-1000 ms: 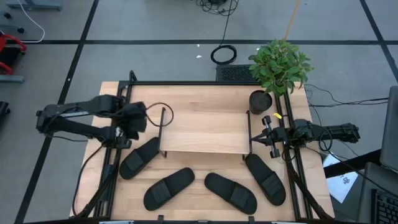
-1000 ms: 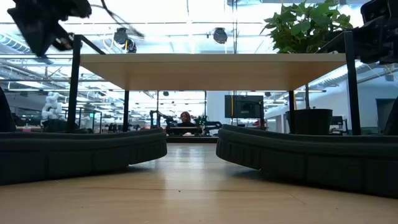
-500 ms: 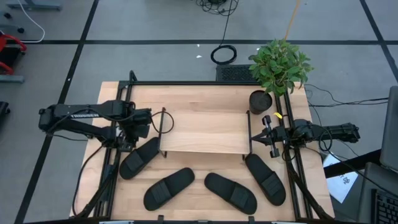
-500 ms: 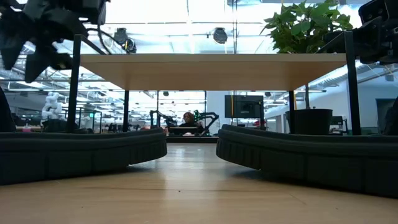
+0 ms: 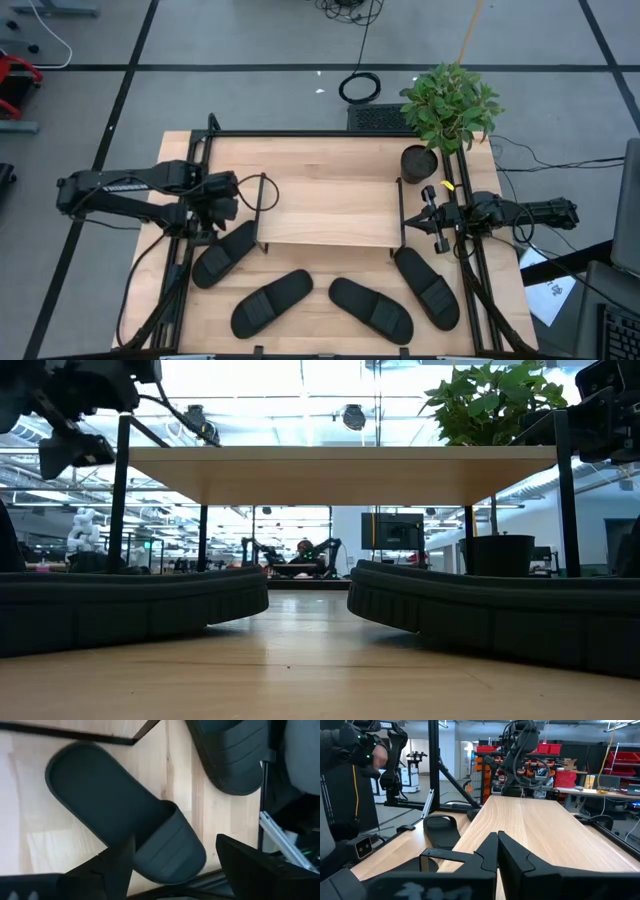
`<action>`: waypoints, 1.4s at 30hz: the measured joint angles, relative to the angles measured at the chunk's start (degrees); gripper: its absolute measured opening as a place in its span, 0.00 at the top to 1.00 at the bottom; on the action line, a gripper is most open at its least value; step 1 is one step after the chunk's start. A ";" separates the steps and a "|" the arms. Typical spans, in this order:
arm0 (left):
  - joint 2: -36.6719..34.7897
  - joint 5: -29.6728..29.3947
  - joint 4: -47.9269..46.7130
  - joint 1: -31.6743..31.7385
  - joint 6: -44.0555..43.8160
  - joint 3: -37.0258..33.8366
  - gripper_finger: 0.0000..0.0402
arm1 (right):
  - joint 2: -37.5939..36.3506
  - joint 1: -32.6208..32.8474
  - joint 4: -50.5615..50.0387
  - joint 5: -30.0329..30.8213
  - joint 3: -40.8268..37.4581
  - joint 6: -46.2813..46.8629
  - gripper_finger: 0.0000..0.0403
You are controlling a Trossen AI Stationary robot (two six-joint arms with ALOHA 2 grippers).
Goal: Pick and place slides into the shelf
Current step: Put the top left black slipper on the shelf
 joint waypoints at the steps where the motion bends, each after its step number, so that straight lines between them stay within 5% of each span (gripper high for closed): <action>1: 0.59 0.57 -0.57 -0.24 -0.08 -0.38 0.31 | -0.02 0.00 0.00 0.00 0.00 -0.01 1.00; 12: 8.20 5.05 3.34 -3.52 -0.33 -7.53 0.30 | -0.02 0.00 0.42 0.02 0.00 -0.02 1.00; 29: 9.13 5.51 11.78 -3.86 -1.15 -10.88 0.30 | -0.02 0.00 -0.13 -0.11 0.00 0.00 1.00; 42: 9.70 8.27 21.27 -7.53 -12.04 -17.83 0.30 | 0.11 0.00 -0.57 -0.17 0.00 0.00 1.00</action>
